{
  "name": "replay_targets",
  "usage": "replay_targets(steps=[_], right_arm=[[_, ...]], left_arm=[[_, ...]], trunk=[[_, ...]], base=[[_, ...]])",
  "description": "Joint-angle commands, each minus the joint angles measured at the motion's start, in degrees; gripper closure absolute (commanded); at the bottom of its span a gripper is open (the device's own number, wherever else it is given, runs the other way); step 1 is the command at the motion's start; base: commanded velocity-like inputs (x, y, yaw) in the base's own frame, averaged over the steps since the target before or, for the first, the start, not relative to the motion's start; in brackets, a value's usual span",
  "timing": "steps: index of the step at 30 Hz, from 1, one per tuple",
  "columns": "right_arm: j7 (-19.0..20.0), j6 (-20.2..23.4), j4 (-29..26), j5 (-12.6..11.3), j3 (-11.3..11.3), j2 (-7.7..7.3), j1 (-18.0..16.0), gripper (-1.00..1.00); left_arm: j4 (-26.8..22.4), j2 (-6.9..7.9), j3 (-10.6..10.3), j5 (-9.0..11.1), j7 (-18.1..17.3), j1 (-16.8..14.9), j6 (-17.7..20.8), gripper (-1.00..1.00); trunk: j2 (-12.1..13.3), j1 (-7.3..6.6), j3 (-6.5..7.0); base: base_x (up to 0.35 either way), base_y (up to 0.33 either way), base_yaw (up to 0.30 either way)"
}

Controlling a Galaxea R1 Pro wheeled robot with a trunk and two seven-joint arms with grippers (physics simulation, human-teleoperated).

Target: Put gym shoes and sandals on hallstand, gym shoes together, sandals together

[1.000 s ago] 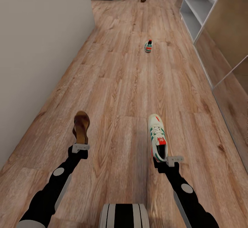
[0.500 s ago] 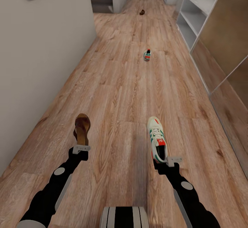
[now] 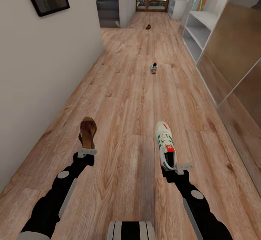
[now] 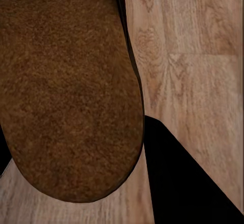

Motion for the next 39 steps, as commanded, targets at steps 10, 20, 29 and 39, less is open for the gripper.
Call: replay_targets(steps=[10,20,29,39], right_arm=[[-0.1,0.3,0.0,-0.2,0.0,0.01,0.0,1.0],[-0.1,0.3,0.0,-0.2,0.0,0.01,0.0,1.0],[-0.1,0.3,0.0,-0.2,0.0,0.01,0.0,1.0],[-0.1,0.3,0.0,-0.1,0.0,0.01,-0.3,1.0]], left_arm=[[0.0,0.03,-0.1,-0.1,-0.2,0.1,0.4,1.0],[0.0,0.03,-0.1,0.0,-0.2,0.2,0.5,1.0],[0.0,0.03,-0.1,0.0,-0.2,0.2,0.5,1.0],[0.0,0.03,-0.1,0.0,-0.2,0.2,0.5,1.0]], trunk=[[0.1,-0.26,3.11],[0.3,-0.52,6.27],[0.4,-0.75,9.11],[0.5,-1.01,12.26]], base=[[0.0,0.0,0.0],[0.0,0.0,0.0],[0.0,0.0,0.0],[0.0,0.0,0.0]])
